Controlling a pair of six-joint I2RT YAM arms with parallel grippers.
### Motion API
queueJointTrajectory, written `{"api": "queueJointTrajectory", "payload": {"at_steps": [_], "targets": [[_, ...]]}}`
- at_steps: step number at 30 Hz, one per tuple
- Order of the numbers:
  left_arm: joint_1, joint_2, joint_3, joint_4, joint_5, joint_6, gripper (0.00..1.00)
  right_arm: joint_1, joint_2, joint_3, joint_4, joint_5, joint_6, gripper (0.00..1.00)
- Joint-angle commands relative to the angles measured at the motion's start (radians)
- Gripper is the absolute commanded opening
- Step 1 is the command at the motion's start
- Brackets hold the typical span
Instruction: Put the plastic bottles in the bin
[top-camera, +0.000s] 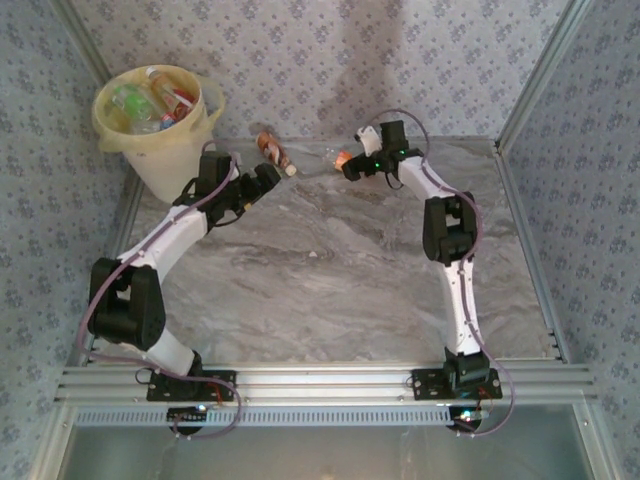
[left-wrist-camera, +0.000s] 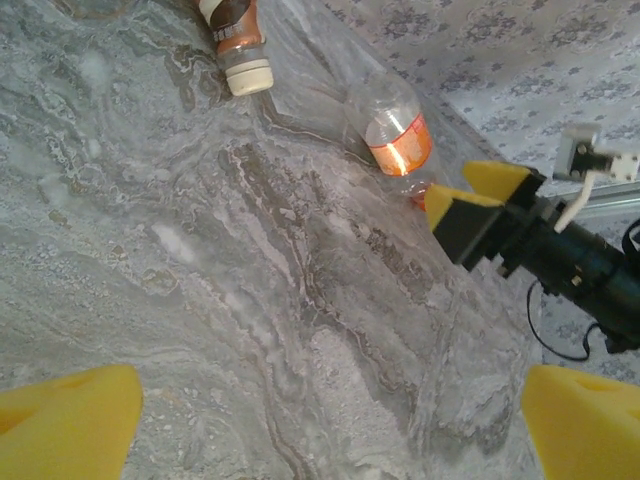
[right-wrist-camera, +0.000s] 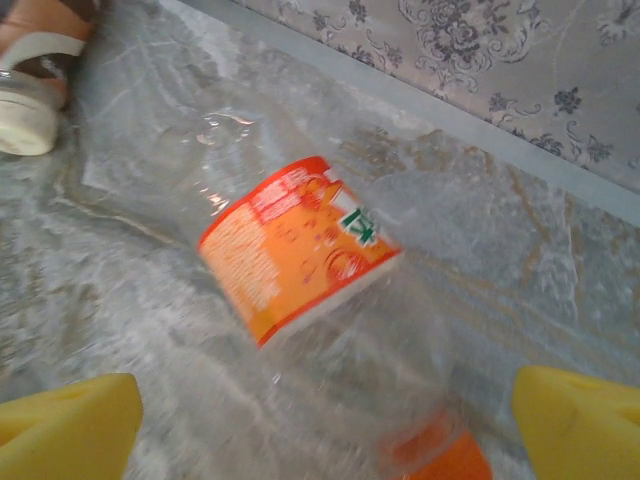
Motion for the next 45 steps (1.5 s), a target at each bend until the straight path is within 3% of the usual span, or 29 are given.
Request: {"api": "queueJointTrajectory", "payload": {"at_steps": [1,5,12,18,23,34,38,45], "targets": [[0.012,0.023,0.006,0.001,0.022,0.026,0.98,-0.008,0.095,0.168,-0.094,-0.003,-0.049,0.96],[0.024,0.048,0.012,-0.007,0.029,0.03,0.98,-0.005,0.193,0.337,-0.19,-0.029,-0.111,0.92],[0.044,0.078,0.021,-0.014,0.048,0.036,0.98,0.013,0.202,0.346,-0.218,-0.076,-0.197,0.78],[0.049,0.084,0.02,-0.022,0.049,0.039,0.98,0.047,0.204,0.347,-0.295,-0.039,-0.286,0.76],[0.051,0.089,0.021,-0.027,0.049,0.043,0.98,0.071,0.216,0.345,-0.345,0.047,-0.332,0.82],[0.051,0.099,0.022,-0.028,0.058,0.039,0.98,0.096,0.206,0.319,-0.385,0.183,-0.34,0.48],[0.051,0.106,0.023,-0.01,0.084,0.033,0.98,0.116,0.074,0.115,-0.26,0.257,-0.329,0.41],[0.025,0.093,0.014,0.113,0.222,0.028,0.98,0.128,-0.388,-0.527,0.198,0.276,-0.116,0.35]]}}
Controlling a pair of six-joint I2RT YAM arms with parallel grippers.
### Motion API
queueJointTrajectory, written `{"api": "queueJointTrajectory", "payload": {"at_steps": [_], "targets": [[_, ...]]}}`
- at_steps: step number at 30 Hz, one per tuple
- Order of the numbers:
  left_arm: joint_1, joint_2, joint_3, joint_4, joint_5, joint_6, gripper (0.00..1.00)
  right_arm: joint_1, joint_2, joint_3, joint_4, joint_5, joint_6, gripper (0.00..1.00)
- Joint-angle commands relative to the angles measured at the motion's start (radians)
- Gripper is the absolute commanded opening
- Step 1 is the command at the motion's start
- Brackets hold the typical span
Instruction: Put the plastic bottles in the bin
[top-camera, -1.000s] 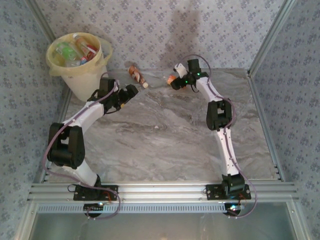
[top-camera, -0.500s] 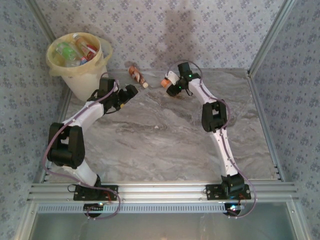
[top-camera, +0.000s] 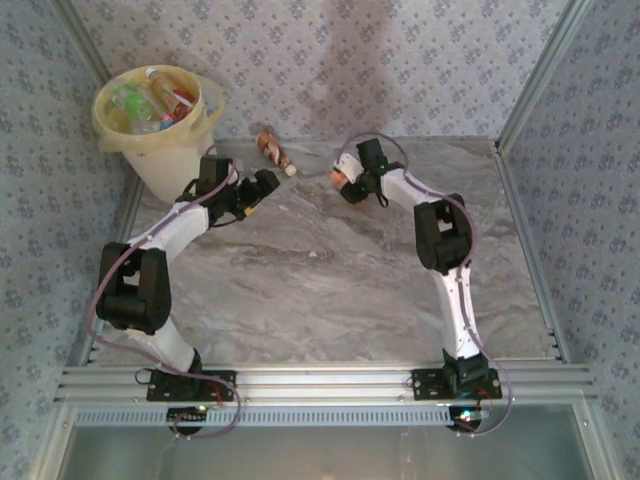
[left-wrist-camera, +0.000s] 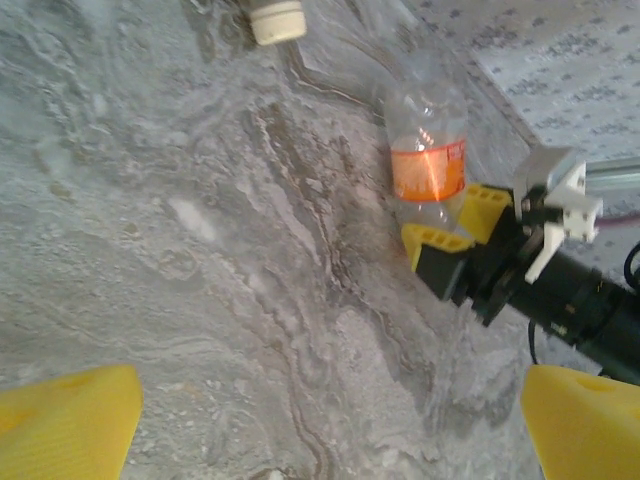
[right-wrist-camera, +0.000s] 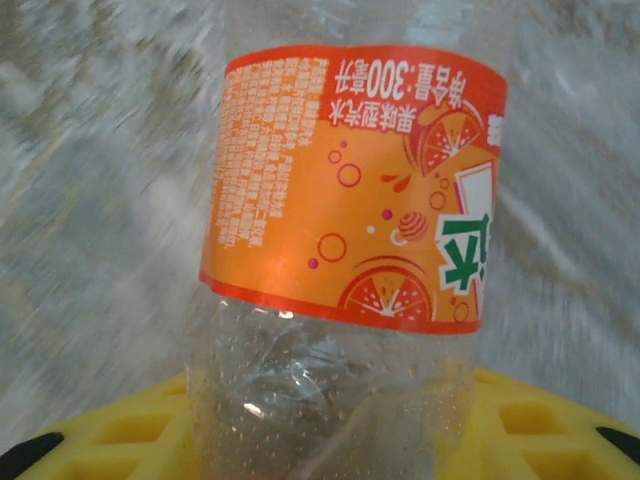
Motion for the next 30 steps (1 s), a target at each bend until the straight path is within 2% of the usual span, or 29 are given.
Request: {"api": "queueJointTrajectory", "payload": {"at_steps": [1,7,10,14,19,24,27,30], "targets": [[-0.024,-0.009,0.014,0.097,0.099,0.008,0.98,0.009,-0.241,-0.229,0.24,0.011,0.17,0.35],[-0.085,-0.022,0.001,0.322,0.297,-0.041,0.98,0.079,-0.574,-0.645,0.395,-0.167,0.386,0.37],[-0.126,-0.024,0.003,0.402,0.349,-0.054,0.98,0.15,-0.683,-0.766,0.457,-0.186,0.438,0.39],[-0.18,-0.038,0.014,0.395,0.323,-0.011,0.98,0.215,-0.753,-0.837,0.527,-0.215,0.562,0.4],[-0.212,-0.05,0.033,0.233,0.144,0.038,0.98,0.262,-0.78,-0.902,0.715,-0.264,0.686,0.4],[-0.214,-0.049,0.016,0.246,0.172,0.027,0.96,0.274,-0.776,-0.911,0.776,-0.262,0.729,0.41],[-0.214,-0.056,0.008,0.248,0.182,0.027,0.88,0.274,-0.776,-0.903,0.774,-0.28,0.721,0.42],[-0.214,-0.069,-0.003,0.266,0.181,0.02,0.75,0.274,-0.774,-0.908,0.773,-0.281,0.722,0.44]]}}
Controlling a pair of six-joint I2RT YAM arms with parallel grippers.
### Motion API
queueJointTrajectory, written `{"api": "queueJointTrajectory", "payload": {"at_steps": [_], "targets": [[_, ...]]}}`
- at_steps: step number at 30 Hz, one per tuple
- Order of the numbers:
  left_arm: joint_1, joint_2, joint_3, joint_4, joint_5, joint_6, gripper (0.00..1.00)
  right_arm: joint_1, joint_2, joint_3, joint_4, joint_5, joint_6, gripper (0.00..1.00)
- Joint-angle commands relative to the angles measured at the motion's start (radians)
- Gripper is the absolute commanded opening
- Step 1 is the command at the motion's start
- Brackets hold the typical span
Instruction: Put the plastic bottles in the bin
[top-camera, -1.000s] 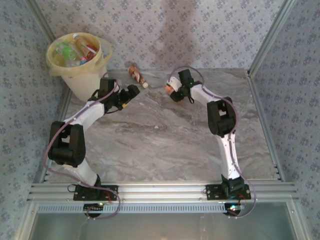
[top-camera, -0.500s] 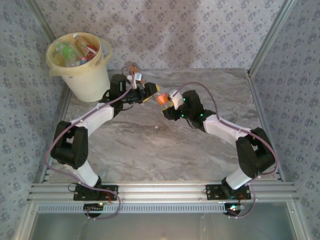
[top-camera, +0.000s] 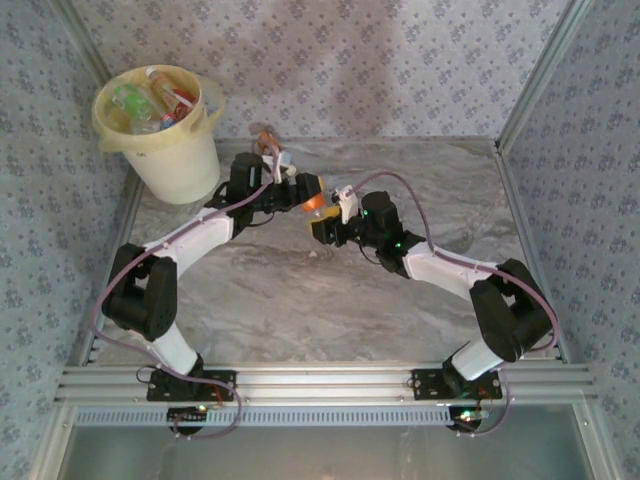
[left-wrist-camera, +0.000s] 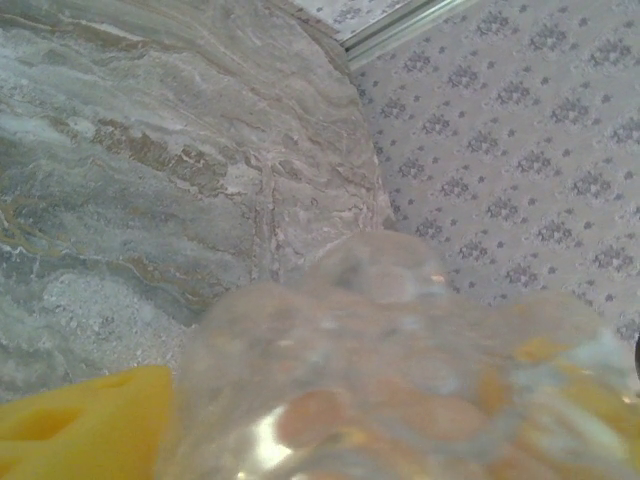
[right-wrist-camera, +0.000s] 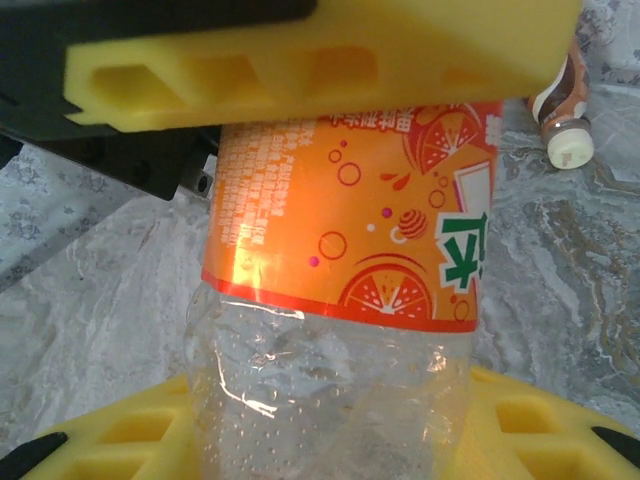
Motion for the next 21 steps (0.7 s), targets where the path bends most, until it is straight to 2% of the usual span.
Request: {"api": "queueJointTrajectory", "payload": {"at_steps": [1,5,10,14,15,16,18,21], "targets": [[0.0,-0.056,0.0,0.012,0.003,0.011,0.71,0.001,-0.023,-0.005,0.049,-0.024,0.024,0.46],[0.005,-0.063,0.024,0.002,0.022,0.018,0.58,-0.007,-0.043,-0.012,0.034,-0.053,0.021,0.54],[0.04,-0.079,0.064,0.007,0.013,0.008,0.55,-0.04,-0.114,-0.028,0.019,-0.09,0.024,0.72],[0.091,-0.093,0.117,0.002,-0.015,0.015,0.54,-0.073,-0.202,-0.067,0.0,-0.054,0.03,0.87],[0.108,-0.099,0.136,-0.013,-0.034,0.026,0.54,-0.082,-0.223,-0.076,-0.008,-0.035,0.038,0.93],[0.129,-0.107,0.169,-0.045,-0.072,0.039,0.54,-0.093,-0.245,-0.086,-0.018,-0.017,0.045,1.0],[0.172,-0.122,0.237,-0.12,-0.181,0.069,0.54,-0.11,-0.288,-0.103,-0.041,0.041,0.056,1.0],[0.227,-0.138,0.332,-0.181,-0.412,0.118,0.55,-0.129,-0.355,-0.14,-0.073,0.183,0.071,1.0]]}}
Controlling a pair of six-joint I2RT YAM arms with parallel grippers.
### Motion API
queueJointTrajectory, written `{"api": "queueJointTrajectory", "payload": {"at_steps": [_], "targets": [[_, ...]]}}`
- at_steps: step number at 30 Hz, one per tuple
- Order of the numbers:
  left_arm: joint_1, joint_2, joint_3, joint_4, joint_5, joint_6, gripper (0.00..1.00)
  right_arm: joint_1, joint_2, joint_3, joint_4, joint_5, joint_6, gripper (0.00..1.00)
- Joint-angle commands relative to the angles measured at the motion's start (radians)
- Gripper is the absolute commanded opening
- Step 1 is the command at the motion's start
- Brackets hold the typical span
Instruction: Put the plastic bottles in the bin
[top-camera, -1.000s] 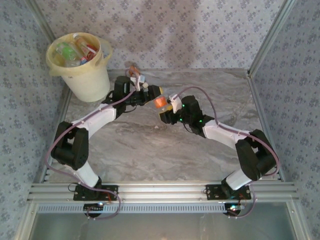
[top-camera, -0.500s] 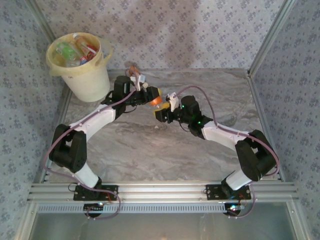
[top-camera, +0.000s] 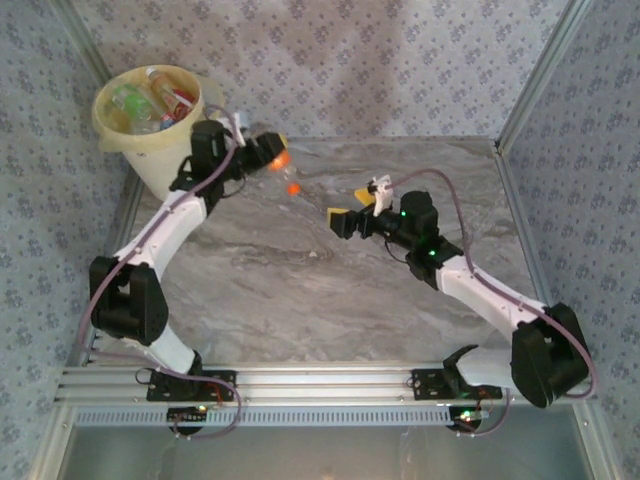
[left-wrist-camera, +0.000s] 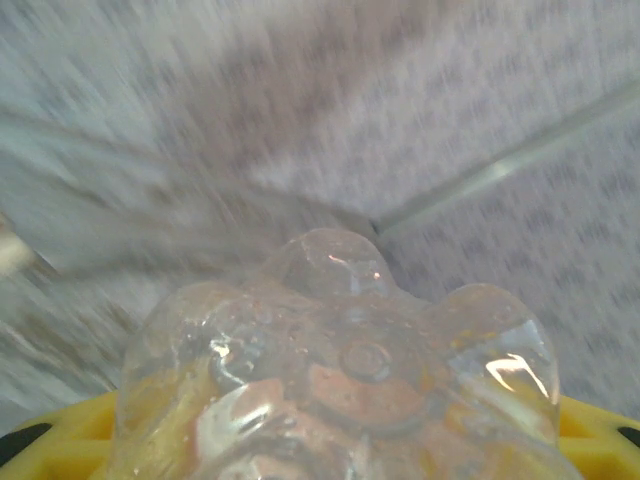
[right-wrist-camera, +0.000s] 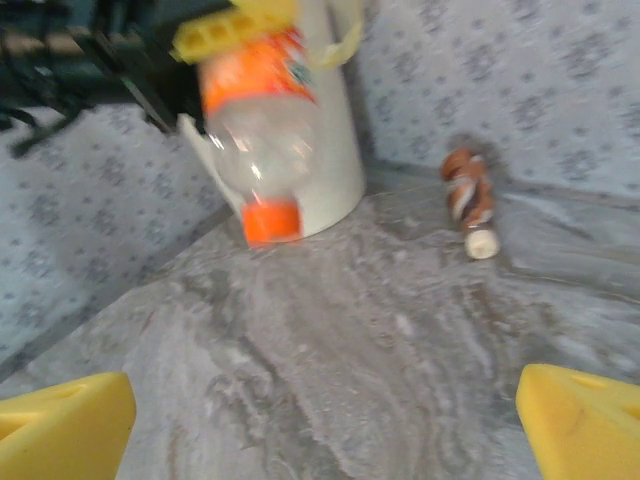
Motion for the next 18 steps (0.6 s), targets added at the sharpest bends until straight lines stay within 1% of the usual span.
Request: {"api": "queueJointTrajectory", "payload": {"at_steps": [1,3,4,6,7,10,13,14,18], "targets": [[0.055,-0.076,0.123,-0.05,-0.306,0.092,0.56,-0.021,-0.072,-0.048,-0.061,0.191,0.039,1.0],[0.085,-0.064,0.178,-0.034,-0.462,0.161,0.55,-0.036,-0.112,-0.073,-0.081,0.261,0.056,1.0],[0.095,-0.055,0.202,-0.023,-0.52,0.192,0.56,-0.04,-0.128,-0.083,-0.089,0.282,0.062,1.0],[0.124,-0.026,0.251,0.017,-0.614,0.261,0.56,-0.055,-0.16,-0.106,-0.108,0.307,0.074,1.0],[0.138,-0.014,0.271,0.033,-0.638,0.283,0.56,-0.059,-0.168,-0.113,-0.113,0.312,0.076,1.0],[0.184,0.028,0.34,0.057,-0.676,0.34,0.56,-0.071,-0.193,-0.131,-0.128,0.326,0.081,1.0],[0.232,0.059,0.377,0.062,-0.697,0.333,0.56,-0.079,-0.194,-0.135,-0.13,0.33,0.083,1.0],[0.249,0.068,0.382,0.061,-0.701,0.307,0.56,-0.079,-0.19,-0.135,-0.129,0.33,0.083,1.0],[0.326,0.112,0.415,0.007,-0.654,0.16,0.56,-0.082,-0.17,-0.126,-0.128,0.324,0.087,1.0]]}}
